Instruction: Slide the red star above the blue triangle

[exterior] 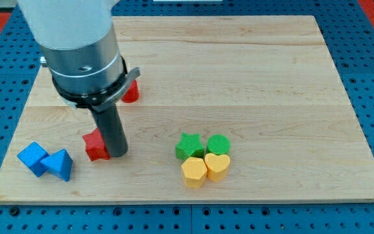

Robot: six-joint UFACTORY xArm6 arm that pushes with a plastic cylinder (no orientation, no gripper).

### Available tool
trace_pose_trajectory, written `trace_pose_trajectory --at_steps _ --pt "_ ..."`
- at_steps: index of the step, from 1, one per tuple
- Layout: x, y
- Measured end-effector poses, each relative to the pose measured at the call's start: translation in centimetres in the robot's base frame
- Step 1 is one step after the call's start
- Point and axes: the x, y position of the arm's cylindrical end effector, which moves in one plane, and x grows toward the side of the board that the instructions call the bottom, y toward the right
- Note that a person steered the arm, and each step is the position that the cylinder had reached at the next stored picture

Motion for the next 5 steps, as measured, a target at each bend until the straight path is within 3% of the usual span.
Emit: trace_pose_trajectory --at_steps 5 --pt "-2.4 -5.7"
